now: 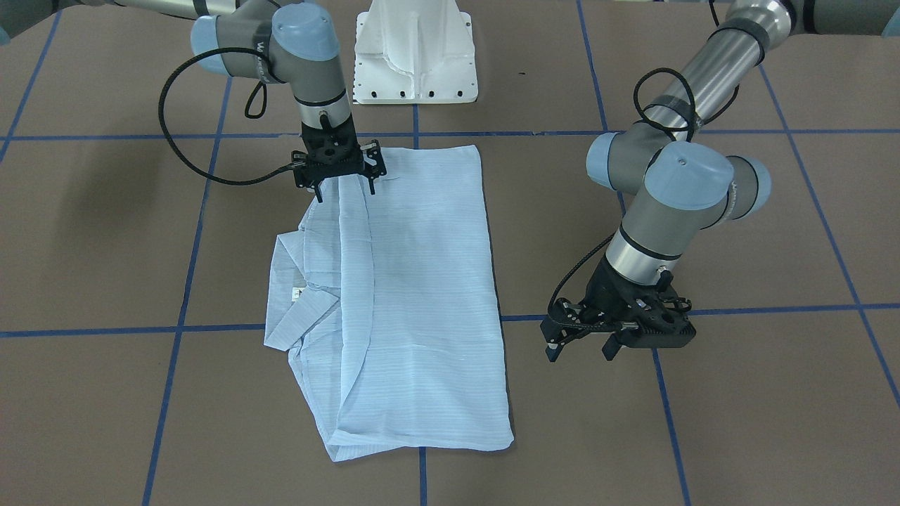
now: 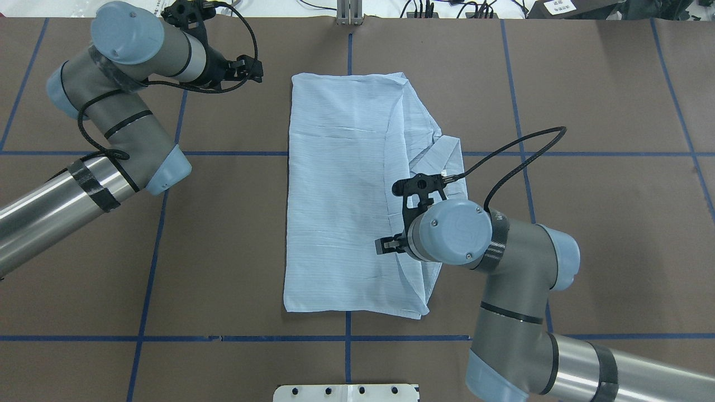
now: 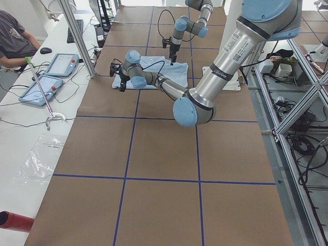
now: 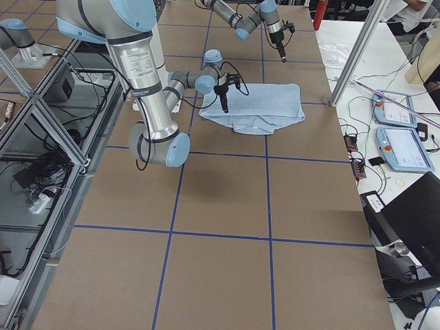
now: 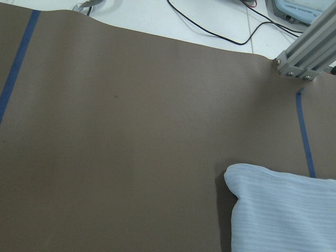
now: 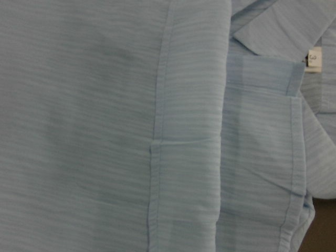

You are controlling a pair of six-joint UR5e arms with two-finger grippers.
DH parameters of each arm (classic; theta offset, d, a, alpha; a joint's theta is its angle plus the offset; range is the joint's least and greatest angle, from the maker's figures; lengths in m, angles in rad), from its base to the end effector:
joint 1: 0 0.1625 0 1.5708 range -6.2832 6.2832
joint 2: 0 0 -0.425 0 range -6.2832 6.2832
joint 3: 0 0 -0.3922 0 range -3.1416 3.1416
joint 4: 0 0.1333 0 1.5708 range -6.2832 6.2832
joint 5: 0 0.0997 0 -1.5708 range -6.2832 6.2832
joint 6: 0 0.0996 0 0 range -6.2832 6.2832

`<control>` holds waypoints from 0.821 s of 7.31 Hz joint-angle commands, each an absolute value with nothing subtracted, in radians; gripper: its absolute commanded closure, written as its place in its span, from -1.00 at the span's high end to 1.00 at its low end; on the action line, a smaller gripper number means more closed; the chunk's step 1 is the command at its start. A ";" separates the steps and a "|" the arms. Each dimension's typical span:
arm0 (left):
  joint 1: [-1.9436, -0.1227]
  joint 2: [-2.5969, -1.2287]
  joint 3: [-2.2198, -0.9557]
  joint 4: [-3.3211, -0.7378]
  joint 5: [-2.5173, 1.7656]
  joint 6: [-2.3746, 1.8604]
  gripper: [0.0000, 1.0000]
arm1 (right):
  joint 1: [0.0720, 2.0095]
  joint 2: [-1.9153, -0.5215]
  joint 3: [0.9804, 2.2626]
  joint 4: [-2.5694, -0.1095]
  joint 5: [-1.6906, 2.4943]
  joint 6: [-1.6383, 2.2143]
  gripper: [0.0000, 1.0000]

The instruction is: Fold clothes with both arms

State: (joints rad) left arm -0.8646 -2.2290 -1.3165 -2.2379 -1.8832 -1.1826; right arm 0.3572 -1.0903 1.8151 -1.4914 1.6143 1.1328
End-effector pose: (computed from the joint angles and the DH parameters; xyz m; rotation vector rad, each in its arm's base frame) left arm 0.4096 -0.6385 0.3025 0.3949 1.0275 -0.2603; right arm -0.5460 -0.3414 0.2766 0.2735 -0.7576 -0.0939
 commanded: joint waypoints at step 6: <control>-0.858 -2.224 -1.327 -2.237 -1.887 -1.192 1.00 | 0.321 -1.094 1.804 -1.626 1.586 1.025 1.00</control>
State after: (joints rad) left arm -0.8587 -2.2230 -1.3265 -2.2366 -1.8872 -1.1887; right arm 0.3158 -1.0930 1.8043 -1.5929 1.5856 1.0385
